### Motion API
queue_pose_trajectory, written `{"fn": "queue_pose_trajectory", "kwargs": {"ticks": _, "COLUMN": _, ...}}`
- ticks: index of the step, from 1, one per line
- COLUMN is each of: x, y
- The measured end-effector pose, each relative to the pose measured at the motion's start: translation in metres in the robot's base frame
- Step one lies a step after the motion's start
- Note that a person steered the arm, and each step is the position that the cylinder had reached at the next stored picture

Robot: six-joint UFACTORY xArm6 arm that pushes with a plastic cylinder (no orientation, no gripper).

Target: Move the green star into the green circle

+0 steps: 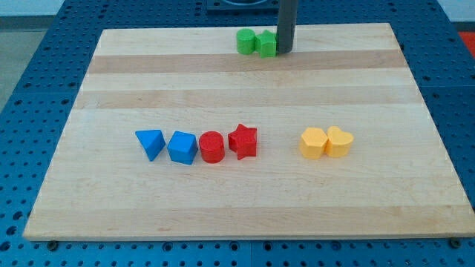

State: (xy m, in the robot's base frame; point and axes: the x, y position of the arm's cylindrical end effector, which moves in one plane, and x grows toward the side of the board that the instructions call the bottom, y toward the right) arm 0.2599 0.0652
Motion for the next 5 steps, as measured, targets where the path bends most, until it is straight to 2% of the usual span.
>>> {"fn": "queue_pose_trajectory", "kwargs": {"ticks": 2, "x": 0.006, "y": -0.002}}
{"fn": "queue_pose_trajectory", "kwargs": {"ticks": 4, "x": 0.058, "y": 0.022}}
{"fn": "queue_pose_trajectory", "kwargs": {"ticks": 5, "x": 0.062, "y": -0.002}}
